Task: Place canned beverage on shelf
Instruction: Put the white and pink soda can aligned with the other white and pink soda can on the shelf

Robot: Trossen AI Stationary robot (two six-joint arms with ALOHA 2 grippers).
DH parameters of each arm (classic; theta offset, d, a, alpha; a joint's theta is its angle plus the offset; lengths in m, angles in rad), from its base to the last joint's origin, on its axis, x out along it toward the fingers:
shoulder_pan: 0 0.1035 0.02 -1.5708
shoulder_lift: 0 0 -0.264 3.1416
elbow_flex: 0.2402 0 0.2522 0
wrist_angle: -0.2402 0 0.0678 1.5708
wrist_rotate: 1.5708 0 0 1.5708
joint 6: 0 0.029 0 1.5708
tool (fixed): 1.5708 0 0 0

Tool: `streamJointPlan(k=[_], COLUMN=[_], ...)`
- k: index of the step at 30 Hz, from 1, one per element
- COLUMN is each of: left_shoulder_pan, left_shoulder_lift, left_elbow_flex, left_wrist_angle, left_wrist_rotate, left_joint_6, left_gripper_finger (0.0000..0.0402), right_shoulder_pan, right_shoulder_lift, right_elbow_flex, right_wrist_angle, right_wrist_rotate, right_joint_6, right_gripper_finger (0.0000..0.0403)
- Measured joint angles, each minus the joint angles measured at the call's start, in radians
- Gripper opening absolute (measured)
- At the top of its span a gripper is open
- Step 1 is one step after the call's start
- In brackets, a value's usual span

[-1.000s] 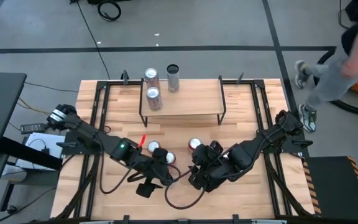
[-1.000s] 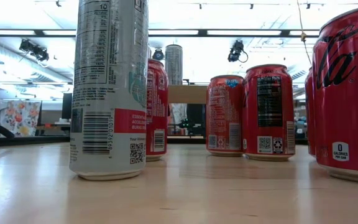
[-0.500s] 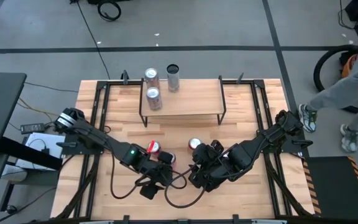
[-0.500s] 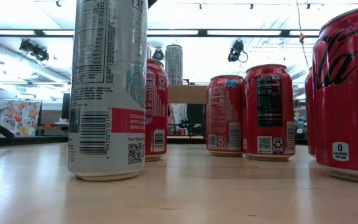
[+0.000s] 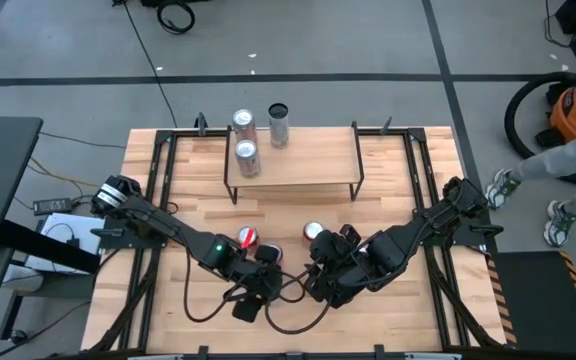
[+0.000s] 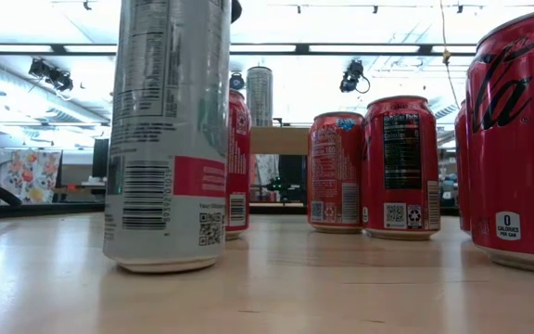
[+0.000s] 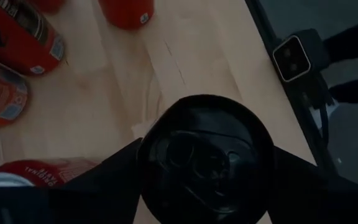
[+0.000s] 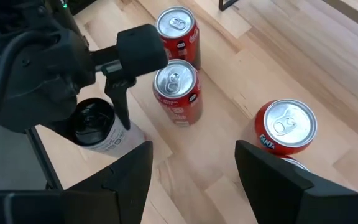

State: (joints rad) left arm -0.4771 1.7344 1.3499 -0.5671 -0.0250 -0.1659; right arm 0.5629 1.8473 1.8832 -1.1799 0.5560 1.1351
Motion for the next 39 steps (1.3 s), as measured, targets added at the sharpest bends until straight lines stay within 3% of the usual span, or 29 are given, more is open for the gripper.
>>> streamJointPlan(k=[7, 15, 22, 28, 39], left_shoulder_pan=[0.016, 0.071, 0.167, 0.293, 0.556], left_shoulder_lift=[-0.015, -0.025, -0.027, -0.028, -0.028], left_elbow_flex=[0.019, 0.152, 0.314, 0.416, 0.599], left_wrist_angle=[-0.032, -0.105, -0.231, -0.290, -0.355], left_wrist_rotate=[-0.004, -0.003, -0.003, -0.005, -0.001], left_joint_6=[-0.052, -0.051, 0.016, 0.067, 0.099], left_gripper_finger=[0.0264, 0.0264, 0.0264, 0.0264, 0.0264], right_shoulder_pan=[0.000, 0.011, 0.045, 0.095, 0.073], right_shoulder_lift=[0.000, -0.003, -0.043, -0.100, -0.261], right_elbow_flex=[0.000, 0.000, 0.000, 0.000, -0.001], right_wrist_angle=[-0.092, -0.174, -0.258, -0.381, -0.392], right_wrist_rotate=[-0.004, -0.017, -0.005, 0.068, 0.194], right_joint_6=[0.039, 0.070, 0.121, 0.150, -0.133], right_gripper_finger=[0.0238, 0.0238, 0.0238, 0.0238, 0.0227])
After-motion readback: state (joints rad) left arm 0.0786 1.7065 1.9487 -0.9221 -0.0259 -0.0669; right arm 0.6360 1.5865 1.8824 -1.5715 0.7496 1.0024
